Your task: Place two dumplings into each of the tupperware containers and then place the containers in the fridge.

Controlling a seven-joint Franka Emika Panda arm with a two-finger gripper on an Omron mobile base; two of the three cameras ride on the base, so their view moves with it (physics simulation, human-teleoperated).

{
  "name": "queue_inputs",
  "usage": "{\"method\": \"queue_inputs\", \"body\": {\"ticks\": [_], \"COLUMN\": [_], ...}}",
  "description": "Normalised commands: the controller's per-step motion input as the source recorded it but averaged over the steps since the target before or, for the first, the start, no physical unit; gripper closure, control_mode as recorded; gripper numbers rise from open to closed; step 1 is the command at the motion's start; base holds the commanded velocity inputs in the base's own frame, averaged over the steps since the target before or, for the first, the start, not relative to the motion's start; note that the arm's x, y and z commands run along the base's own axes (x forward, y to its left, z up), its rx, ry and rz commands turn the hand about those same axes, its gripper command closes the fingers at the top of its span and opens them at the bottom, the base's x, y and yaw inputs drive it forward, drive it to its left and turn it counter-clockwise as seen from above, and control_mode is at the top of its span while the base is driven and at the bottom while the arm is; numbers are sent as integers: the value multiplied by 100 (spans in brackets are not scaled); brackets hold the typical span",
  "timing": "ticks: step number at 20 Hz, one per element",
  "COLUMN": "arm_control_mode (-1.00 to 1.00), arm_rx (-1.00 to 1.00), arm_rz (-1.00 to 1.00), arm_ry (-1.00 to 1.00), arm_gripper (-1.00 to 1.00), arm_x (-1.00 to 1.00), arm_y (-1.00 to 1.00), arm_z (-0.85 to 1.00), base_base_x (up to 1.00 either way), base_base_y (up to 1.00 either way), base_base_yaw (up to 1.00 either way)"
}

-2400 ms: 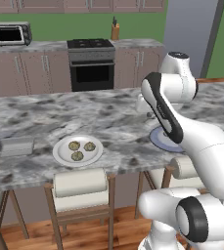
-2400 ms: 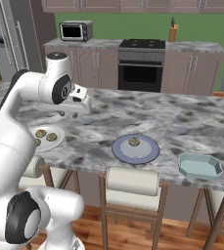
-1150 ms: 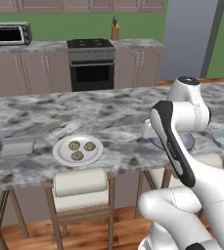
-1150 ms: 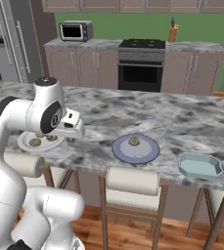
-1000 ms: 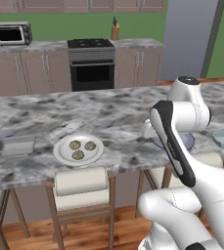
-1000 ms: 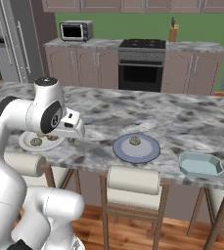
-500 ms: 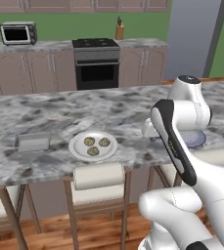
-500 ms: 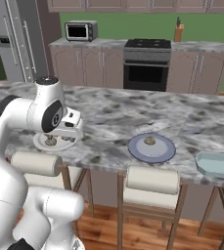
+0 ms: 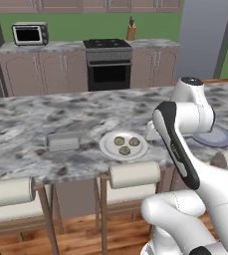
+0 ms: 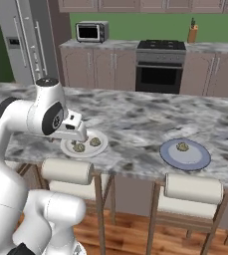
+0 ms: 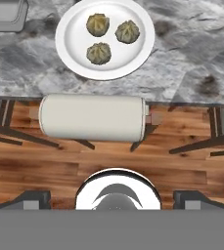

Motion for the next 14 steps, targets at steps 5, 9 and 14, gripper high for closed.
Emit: {"method": "queue_inputs", "body": {"ticks": [5, 9, 14], "arm_control_mode": [100, 100, 100], "arm_rx": [0, 0, 0], "arm_rz": [0, 0, 0], "arm_ry": [0, 0, 0], "arm_gripper": [-100, -100, -100], "arm_x": [0, 0, 0], "arm_y": [0, 0, 0], "arm_z": [0, 0, 0], "base_base_x": [6, 19, 36], "base_base_y": [58, 47, 50], "base_base_yaw": [-1, -4, -4]}}
